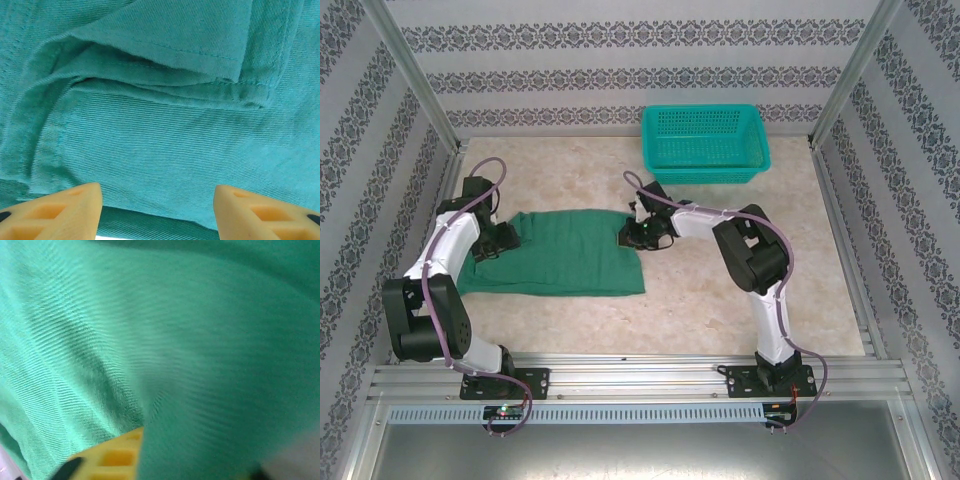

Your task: Roll up the long pants

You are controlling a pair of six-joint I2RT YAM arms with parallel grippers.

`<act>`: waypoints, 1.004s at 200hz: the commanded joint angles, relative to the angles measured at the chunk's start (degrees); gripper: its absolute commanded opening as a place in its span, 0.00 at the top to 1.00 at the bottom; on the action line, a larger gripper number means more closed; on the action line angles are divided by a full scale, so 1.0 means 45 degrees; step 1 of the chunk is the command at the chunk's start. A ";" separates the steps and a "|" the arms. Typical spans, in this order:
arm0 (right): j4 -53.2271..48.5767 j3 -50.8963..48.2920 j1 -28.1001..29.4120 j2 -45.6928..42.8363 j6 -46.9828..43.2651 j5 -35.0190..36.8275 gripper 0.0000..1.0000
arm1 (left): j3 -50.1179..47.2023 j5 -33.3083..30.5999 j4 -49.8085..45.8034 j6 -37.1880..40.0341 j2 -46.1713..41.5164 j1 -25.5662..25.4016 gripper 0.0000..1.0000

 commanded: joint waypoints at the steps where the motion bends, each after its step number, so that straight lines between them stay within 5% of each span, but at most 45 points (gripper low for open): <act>1: 0.0017 -0.1721 -0.0030 -0.0078 0.0319 -0.0246 1.00 | -0.0059 0.0280 0.0611 -0.0256 -0.0149 -0.0264 0.40; 55: -0.1531 -0.5398 -0.2414 -0.4142 -0.1686 0.1611 1.00 | -0.0244 0.0734 0.0932 -0.0181 -0.0673 -0.0769 0.37; 105: -0.3384 -0.5969 -0.4372 -0.5957 -0.2984 0.3476 1.00 | -0.0665 0.0946 0.1477 -0.0300 -0.0328 -0.1996 0.37; 116: -0.3379 -0.6003 -0.4847 -0.6263 -0.2947 0.3265 0.48 | -0.0816 0.1177 0.1811 -0.0301 -0.0221 -0.2361 0.36; 129: -0.3276 -0.5979 -0.5076 -0.6418 -0.2761 0.2979 0.23 | -0.0984 0.1438 0.2286 -0.0285 -0.0084 -0.2841 0.35; 201: -0.2887 -0.5758 -0.5052 -0.5997 -0.2212 0.2045 0.20 | -0.0903 0.1495 0.2743 -0.0385 0.1499 -0.3604 0.34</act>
